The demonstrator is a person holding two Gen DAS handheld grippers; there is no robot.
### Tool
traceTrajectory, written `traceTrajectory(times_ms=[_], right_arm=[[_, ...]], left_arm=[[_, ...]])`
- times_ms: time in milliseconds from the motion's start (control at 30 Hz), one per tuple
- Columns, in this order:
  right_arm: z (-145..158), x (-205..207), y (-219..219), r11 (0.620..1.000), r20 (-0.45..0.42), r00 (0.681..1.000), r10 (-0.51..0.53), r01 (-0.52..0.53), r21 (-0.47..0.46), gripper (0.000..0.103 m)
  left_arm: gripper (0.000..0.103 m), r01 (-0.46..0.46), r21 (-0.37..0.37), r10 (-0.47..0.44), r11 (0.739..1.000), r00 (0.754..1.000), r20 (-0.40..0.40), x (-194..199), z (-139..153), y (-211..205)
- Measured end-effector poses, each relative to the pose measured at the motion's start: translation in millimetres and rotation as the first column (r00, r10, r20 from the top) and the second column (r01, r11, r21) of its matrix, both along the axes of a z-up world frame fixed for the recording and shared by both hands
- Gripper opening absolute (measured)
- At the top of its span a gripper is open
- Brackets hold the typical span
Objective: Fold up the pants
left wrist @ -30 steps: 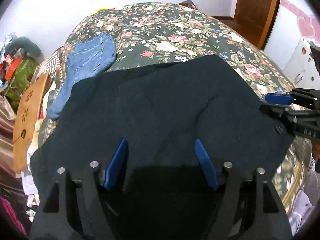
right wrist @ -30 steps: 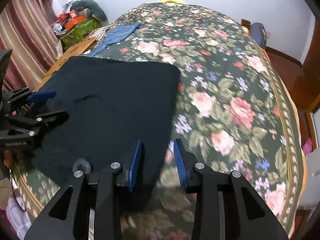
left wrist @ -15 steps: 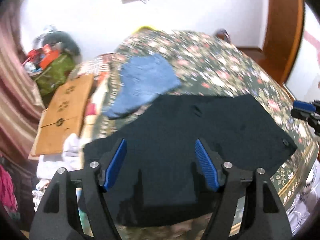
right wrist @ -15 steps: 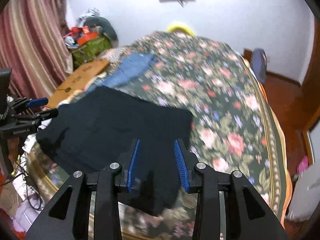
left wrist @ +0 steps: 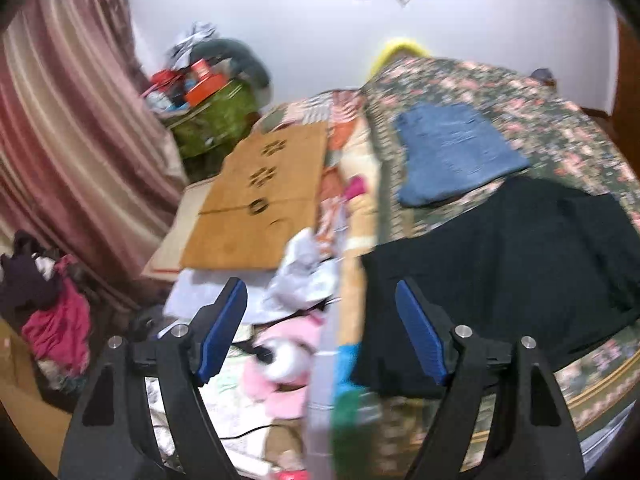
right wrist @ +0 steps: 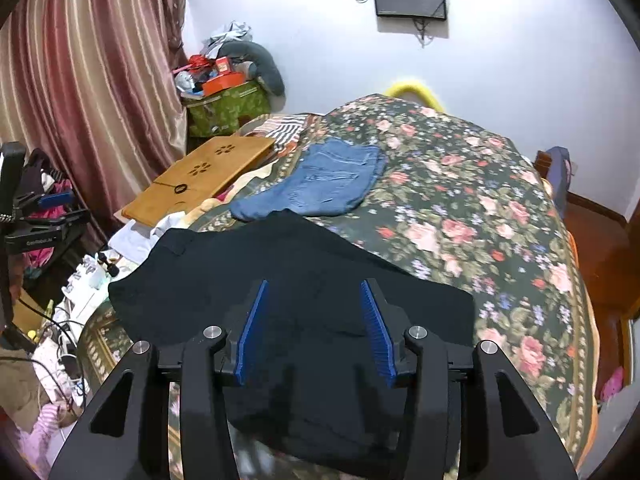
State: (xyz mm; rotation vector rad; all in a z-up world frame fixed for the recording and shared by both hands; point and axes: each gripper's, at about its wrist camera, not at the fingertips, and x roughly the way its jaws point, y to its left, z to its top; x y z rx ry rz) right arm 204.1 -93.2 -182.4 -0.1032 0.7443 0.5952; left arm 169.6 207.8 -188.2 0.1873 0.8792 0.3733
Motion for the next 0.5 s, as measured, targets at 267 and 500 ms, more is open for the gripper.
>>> traceTrajectory(times_ms=[267, 500], right_arm=[[-16.0, 5.2, 35.1, 0.999, -0.042, 0.998, 0.043, -0.044, -0.022, 0.045], [-32.7, 8.4, 55.1, 0.996, -0.092, 0.994, 0.063, -0.068, -0.056, 0.045]], left_arm=[[0.078, -0.061, -0.057, 0.059, 0.997, 0.998, -0.025, -9.8, -18.8, 47.2], [0.078, -0.055, -0.325, 0.018, 0.944, 0.993, -0.114, -5.8, -78.2, 45.7]])
